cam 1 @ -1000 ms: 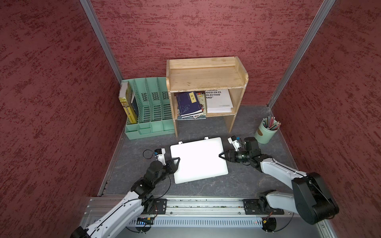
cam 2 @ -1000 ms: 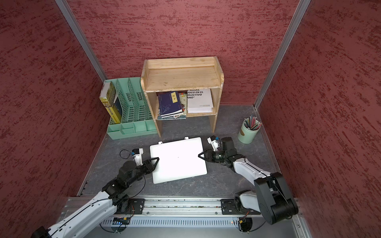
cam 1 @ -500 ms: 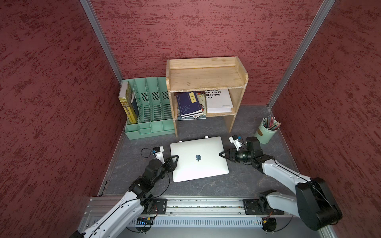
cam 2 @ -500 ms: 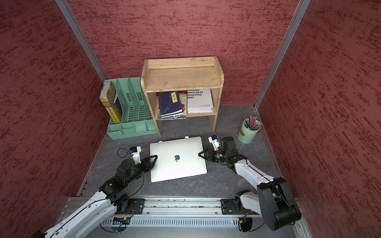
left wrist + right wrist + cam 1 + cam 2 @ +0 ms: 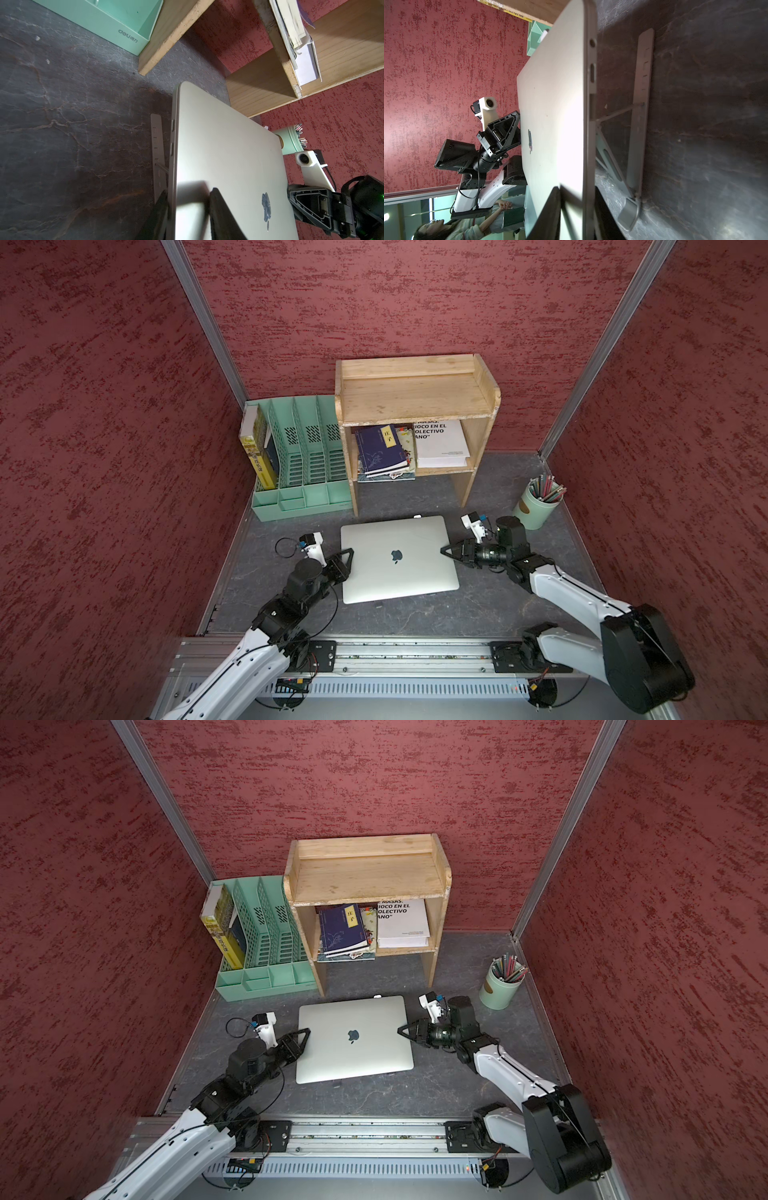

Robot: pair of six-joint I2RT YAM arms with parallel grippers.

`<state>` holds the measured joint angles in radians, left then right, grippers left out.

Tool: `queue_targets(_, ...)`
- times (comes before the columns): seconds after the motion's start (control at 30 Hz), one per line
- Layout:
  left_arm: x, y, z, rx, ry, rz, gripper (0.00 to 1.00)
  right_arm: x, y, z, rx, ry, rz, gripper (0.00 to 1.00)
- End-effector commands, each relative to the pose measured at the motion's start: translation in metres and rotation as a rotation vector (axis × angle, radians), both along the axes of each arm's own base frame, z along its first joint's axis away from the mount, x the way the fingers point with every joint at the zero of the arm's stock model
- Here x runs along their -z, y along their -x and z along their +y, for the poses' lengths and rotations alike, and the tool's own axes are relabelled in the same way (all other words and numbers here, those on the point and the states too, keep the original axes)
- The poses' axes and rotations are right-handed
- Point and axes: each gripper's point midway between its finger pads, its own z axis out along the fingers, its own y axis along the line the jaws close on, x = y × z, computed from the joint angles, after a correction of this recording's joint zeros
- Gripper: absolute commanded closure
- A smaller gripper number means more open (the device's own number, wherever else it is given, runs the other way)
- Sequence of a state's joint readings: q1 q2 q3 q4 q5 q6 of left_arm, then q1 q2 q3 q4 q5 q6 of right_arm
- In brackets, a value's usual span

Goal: Close the laptop lid and set it aside
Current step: Pick up the laptop from the computer stand, then place the laptop on the shelf.

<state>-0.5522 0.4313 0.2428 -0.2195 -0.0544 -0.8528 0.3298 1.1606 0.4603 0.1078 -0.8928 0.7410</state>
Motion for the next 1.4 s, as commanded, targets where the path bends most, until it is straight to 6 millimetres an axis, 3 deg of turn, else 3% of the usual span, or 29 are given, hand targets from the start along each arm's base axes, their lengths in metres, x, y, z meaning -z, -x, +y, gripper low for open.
queue_targets(0.0,-0.053,0.017,-0.039,0.221,0.105,-0.091,0.95,-0.046,0.024,0.026,-0.152,-0.115,-0.111,0.93)
queue_targets(0.3,-0.100,0.018,-0.047,0.255,0.134,-0.137,1.00,-0.104,0.027,0.028,-0.143,-0.187,-0.173,1.00)
queue_targets(0.67,-0.212,0.004,-0.071,0.331,0.138,-0.216,1.00,-0.204,0.019,0.028,-0.110,-0.208,-0.233,1.00)
queue_targets(0.97,-0.295,-0.021,-0.098,0.372,0.178,-0.285,1.00,-0.287,0.004,0.032,-0.092,-0.239,-0.288,1.00)
queue_targets(1.13,-0.331,-0.042,-0.116,0.389,0.208,-0.318,1.00,-0.321,-0.011,0.031,-0.069,-0.267,-0.299,1.00)
queue_targets(1.27,-0.350,-0.059,-0.129,0.396,0.234,-0.323,1.00,-0.340,-0.031,0.025,-0.033,-0.287,-0.293,1.00)
queue_targets(1.37,-0.351,-0.077,-0.136,0.380,0.259,-0.302,1.00,-0.352,-0.046,0.021,-0.015,-0.301,-0.291,1.00)
